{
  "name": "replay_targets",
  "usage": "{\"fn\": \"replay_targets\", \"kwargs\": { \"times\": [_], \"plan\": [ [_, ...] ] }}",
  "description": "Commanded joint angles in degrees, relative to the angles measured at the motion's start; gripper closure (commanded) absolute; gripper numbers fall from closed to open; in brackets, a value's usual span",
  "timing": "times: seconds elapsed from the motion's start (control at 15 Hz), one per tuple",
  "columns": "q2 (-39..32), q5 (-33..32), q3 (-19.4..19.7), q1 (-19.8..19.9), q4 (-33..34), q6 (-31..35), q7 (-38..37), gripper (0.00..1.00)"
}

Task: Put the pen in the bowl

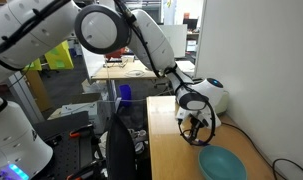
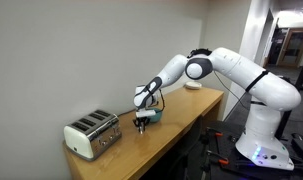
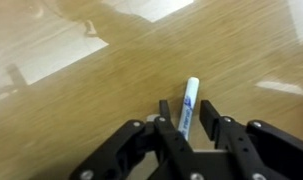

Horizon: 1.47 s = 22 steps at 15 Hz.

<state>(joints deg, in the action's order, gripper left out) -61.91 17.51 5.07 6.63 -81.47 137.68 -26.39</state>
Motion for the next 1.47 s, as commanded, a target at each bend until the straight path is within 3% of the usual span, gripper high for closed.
{"fn": "replay_targets", "kwargs": {
  "times": [0.0,0.13,0.87,1.4],
  "plan": [
    [-0.8,0.7,-0.2,0.3,2.3,-2.7,-0.4,0.92],
    [-0.5,0.6,-0.1,0.3,2.2,-2.5,-0.3,1.00],
    [9.5,1.8,0.0,1.9,-6.3,0.8,1.0,0.97],
    [14.7,5.5,0.4,7.1,-13.0,0.4,2.3,0.97]
  ]
}}
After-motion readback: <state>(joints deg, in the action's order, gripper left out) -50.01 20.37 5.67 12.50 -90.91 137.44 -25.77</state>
